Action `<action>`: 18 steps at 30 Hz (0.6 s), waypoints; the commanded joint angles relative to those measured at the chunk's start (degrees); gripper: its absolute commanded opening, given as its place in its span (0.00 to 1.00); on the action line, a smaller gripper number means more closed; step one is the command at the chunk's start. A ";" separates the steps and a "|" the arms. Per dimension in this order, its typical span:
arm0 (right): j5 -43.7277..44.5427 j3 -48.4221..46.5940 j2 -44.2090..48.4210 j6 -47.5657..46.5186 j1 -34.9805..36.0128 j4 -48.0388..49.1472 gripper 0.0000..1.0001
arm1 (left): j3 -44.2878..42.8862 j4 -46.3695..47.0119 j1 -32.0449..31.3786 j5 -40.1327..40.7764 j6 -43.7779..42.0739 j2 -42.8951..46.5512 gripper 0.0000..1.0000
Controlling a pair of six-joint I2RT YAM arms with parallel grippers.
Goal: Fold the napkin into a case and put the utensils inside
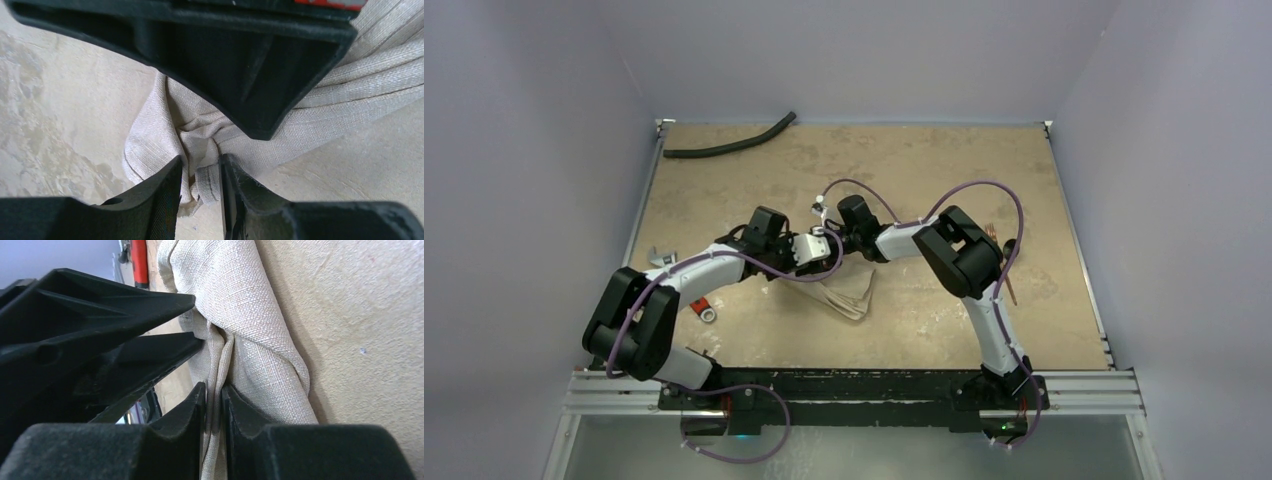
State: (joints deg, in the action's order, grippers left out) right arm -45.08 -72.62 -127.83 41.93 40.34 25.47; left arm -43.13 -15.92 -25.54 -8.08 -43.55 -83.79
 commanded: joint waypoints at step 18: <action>3.15 1.13 2.15 5.59 1.40 3.00 0.26 | -0.75 -0.04 0.78 0.55 10.35 -2.09 0.26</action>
State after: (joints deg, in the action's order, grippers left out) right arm -44.47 -71.77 -127.70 47.27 40.99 28.18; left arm -42.57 -14.00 -25.23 -6.26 -37.17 -85.38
